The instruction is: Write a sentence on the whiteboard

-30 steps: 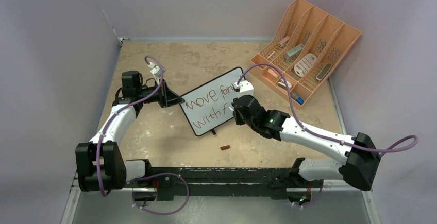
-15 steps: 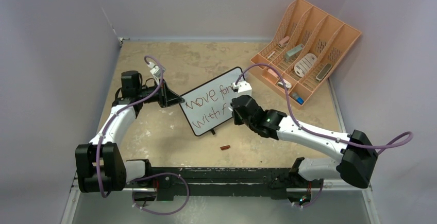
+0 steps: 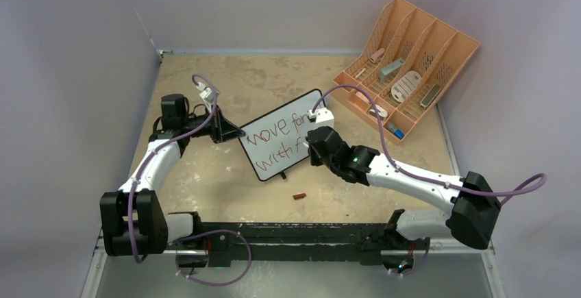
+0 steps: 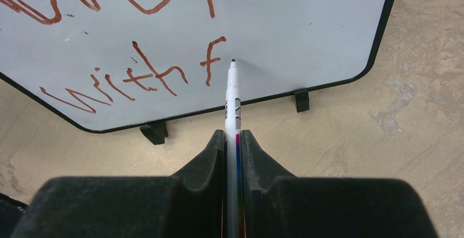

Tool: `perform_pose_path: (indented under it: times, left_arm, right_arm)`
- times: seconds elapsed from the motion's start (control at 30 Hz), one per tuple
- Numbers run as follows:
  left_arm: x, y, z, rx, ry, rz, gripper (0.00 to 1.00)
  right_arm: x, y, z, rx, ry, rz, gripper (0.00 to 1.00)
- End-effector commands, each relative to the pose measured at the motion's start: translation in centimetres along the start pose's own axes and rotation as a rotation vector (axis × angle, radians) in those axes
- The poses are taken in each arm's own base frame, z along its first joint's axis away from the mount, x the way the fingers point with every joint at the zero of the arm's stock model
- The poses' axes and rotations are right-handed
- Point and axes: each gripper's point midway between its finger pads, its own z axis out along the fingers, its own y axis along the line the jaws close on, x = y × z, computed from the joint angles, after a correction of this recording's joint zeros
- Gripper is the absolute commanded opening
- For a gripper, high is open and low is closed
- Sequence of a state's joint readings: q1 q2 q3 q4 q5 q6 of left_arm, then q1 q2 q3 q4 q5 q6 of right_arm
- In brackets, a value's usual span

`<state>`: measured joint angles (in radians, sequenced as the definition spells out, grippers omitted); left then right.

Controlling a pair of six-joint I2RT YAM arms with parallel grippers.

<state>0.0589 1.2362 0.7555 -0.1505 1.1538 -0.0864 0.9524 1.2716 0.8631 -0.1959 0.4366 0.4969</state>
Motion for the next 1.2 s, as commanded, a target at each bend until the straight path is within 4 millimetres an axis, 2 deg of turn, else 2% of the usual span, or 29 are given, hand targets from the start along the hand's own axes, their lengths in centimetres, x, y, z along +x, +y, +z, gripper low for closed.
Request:
perform_pose_path:
  times: [0.0, 0.33, 0.83, 1.17]
  left_arm:
    - [-1.0, -0.1, -0.4, -0.008, -0.029, 0.048, 0.00]
    - [-1.1, -0.1, -0.4, -0.008, -0.030, 0.052, 0.00]
    - [-1.0, -0.1, -0.4, -0.006, -0.029, 0.050, 0.00]
    - [-1.1, 0.0, -0.4, -0.006, -0.030, 0.049, 0.00]
  right_arm:
    - [-1.9, -0.1, 0.2, 0.023, -0.062, 0.023, 0.00]
    - [-2.0, -0.1, 0.5, 0.038, -0.065, 0.026, 0.00]
    - [-3.6, 0.7, 0.2, 0.010, -0.105, 0.026, 0.00]
    - [-3.3, 1.4, 0.5, -0.029, -0.093, -0.002, 0.00]
